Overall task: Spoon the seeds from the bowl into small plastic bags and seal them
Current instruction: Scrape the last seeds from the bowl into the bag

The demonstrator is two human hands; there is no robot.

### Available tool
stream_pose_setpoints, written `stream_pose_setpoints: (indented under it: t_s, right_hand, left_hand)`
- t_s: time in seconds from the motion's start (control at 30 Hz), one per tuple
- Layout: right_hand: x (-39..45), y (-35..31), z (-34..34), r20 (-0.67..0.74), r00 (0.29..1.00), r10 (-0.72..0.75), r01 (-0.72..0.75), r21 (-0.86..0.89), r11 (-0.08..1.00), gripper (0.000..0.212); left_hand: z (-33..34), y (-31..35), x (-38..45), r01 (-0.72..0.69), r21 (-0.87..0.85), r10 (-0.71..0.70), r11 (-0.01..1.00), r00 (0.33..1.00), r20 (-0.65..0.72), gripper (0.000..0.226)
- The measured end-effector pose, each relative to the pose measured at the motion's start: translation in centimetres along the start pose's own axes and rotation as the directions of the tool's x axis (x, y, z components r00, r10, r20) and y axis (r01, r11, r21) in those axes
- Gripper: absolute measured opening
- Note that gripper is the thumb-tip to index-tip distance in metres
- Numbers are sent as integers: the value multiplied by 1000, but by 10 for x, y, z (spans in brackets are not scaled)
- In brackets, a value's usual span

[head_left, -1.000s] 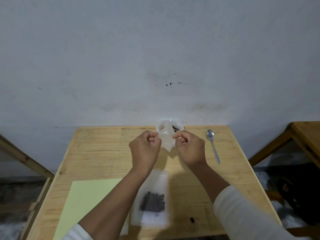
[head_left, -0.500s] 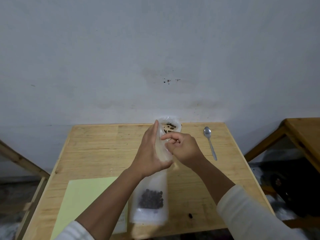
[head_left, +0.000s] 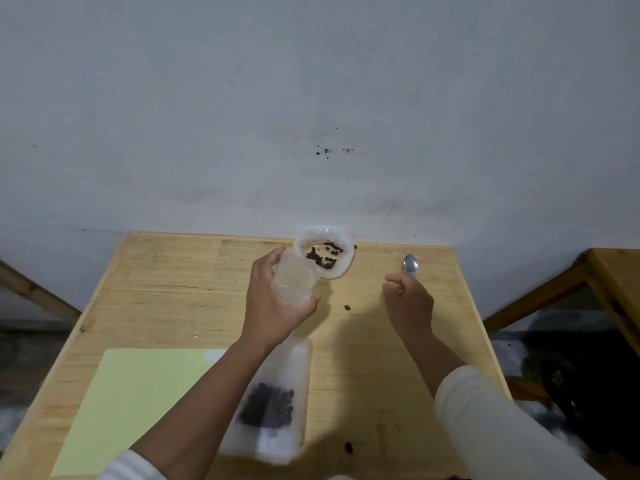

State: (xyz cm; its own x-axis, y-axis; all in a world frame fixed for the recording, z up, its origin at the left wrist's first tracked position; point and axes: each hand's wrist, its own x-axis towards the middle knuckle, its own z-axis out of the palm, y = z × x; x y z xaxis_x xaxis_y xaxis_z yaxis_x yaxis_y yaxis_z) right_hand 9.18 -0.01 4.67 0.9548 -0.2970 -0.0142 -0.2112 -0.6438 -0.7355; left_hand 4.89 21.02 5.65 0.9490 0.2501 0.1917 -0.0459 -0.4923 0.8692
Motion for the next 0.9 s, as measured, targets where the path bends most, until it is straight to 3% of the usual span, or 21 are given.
stream_pose_setpoints:
  t_s: [0.2,0.47,0.63,0.9]
  right_hand:
    - [45,74,-5,50,982,183,-169,-212,963,21]
    - [62,89,4,36,962,272,-260,-196,945,33]
    - [69,89,8,73,944,322,-309,-141,940,18]
    - [50,25,2,54,995,89,-101,289,952,10]
  left_hand:
    - [33,1,7,120,12,-119,993,993,-21,92]
    - [62,4,17,204,59,-199,977,977,-76,94]
    - [61,0,21,235,51,-233,971,972,-41,95]
    - [48,-15,43,346,2,-343,938,930,131,96]
